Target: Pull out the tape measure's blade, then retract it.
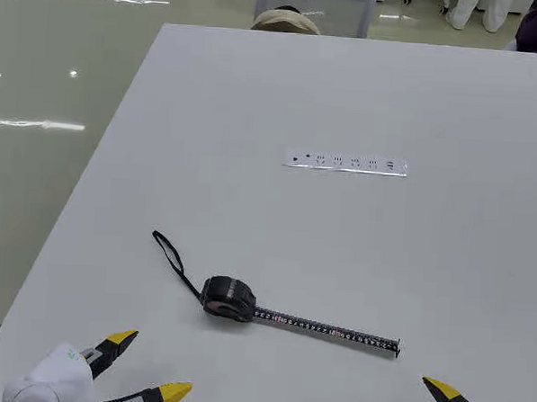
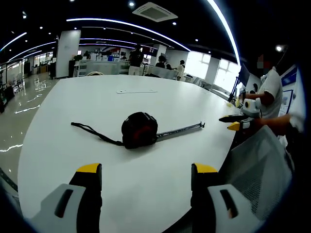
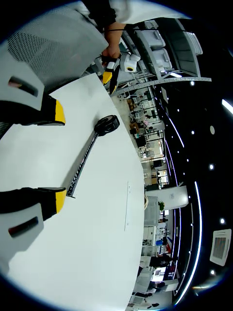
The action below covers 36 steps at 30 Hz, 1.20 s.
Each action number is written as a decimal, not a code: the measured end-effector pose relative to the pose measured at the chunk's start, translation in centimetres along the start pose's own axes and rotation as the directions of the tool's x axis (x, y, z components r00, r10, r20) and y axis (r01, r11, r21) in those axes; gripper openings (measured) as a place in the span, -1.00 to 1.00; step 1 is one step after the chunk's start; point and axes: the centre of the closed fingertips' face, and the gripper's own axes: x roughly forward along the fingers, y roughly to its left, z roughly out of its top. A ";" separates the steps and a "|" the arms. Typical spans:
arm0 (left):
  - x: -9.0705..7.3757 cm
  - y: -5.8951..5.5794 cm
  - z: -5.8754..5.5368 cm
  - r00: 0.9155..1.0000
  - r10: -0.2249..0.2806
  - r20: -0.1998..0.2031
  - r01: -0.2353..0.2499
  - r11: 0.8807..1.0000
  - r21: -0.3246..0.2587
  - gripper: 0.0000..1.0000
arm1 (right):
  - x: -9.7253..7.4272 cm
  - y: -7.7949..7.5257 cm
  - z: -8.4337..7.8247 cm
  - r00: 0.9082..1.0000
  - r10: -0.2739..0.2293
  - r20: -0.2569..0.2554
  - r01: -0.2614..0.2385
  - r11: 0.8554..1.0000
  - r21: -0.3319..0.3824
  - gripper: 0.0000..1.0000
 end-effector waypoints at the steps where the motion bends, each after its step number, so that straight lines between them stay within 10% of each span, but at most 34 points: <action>1: 0.1 0.0 0.1 1.000 -0.002 -0.002 0.002 1.000 0.001 0.47 | 0.1 0.0 0.0 1.000 0.002 0.000 -0.002 1.000 -0.002 0.01; 25: 3.3 -1.9 1.9 0.998 -0.029 -0.057 0.029 1.000 0.006 0.56 | 1.6 -1.1 0.4 0.999 0.033 -0.002 -0.033 0.999 -0.013 0.01; 36: 4.7 -0.9 2.9 0.999 0.036 -0.032 -0.037 0.998 -0.043 0.58 | 2.5 -1.4 0.3 0.999 0.050 -0.010 -0.050 0.999 -0.018 0.00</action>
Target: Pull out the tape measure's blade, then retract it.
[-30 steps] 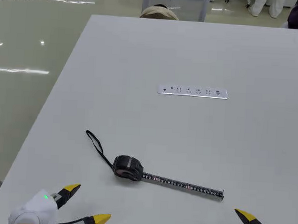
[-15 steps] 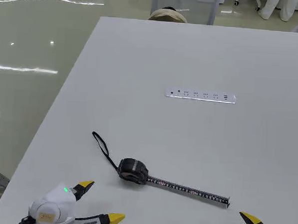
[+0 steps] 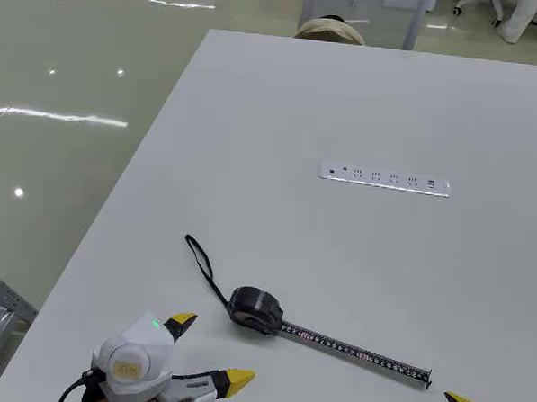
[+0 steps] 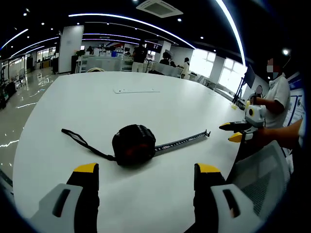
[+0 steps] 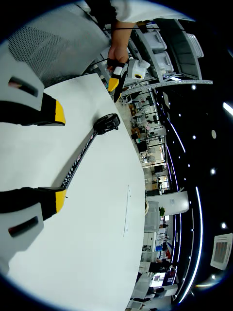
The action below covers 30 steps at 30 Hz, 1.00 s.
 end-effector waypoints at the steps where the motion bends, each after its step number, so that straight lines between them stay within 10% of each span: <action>1: 0.1 0.1 0.0 1.000 0.010 0.002 -0.010 1.000 -0.006 0.58 | 0.1 -0.1 0.0 1.000 0.001 0.001 -0.001 1.000 0.000 0.00; 30: 3.4 1.3 0.9 0.989 0.146 0.015 -0.142 0.978 -0.150 0.65 | 2.2 -1.7 0.8 0.998 0.065 -0.015 -0.065 0.997 -0.039 -0.01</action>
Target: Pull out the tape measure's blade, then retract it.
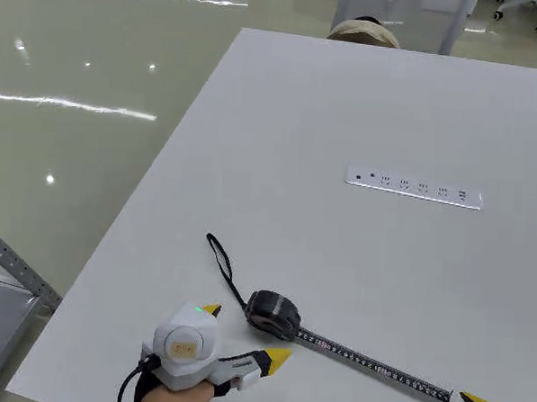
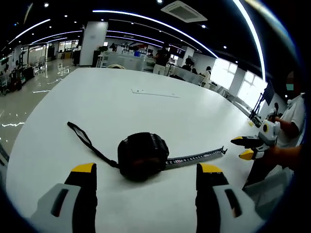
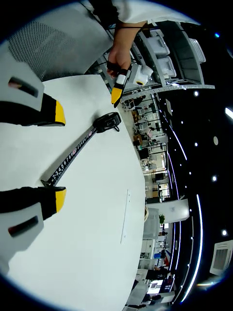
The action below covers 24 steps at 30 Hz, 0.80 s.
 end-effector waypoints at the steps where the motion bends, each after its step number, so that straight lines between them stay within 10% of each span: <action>1: 0.1 -0.1 0.0 1.000 -0.001 0.006 0.001 1.000 -0.030 0.65 | 0.0 0.0 0.0 1.000 0.001 -0.002 -0.001 1.000 -0.001 -0.01; 24: 3.4 -0.7 0.2 0.997 0.072 -0.009 -0.072 0.997 -0.032 0.69 | 1.4 -0.8 -0.9 0.999 0.045 -0.015 -0.045 0.999 0.000 -0.03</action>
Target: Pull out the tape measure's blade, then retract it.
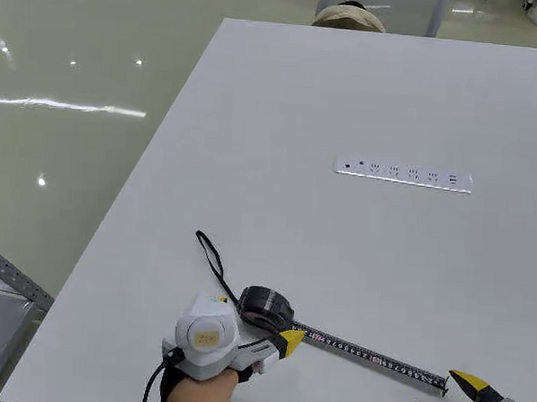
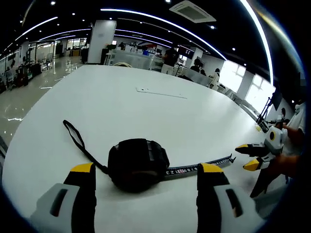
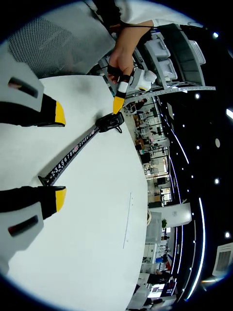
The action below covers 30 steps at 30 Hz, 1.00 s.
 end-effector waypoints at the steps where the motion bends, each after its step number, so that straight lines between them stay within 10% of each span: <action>1: 0.1 0.1 0.0 1.000 0.009 -0.001 -0.009 1.000 0.000 0.69 | 0.0 0.1 0.1 1.000 0.003 0.000 -0.003 1.000 0.000 -0.03; 30: 2.2 0.4 -0.5 0.998 0.057 -0.016 -0.057 0.998 -0.038 0.58 | 0.7 -1.1 -0.9 0.997 0.075 -0.031 -0.076 0.997 -0.027 -0.11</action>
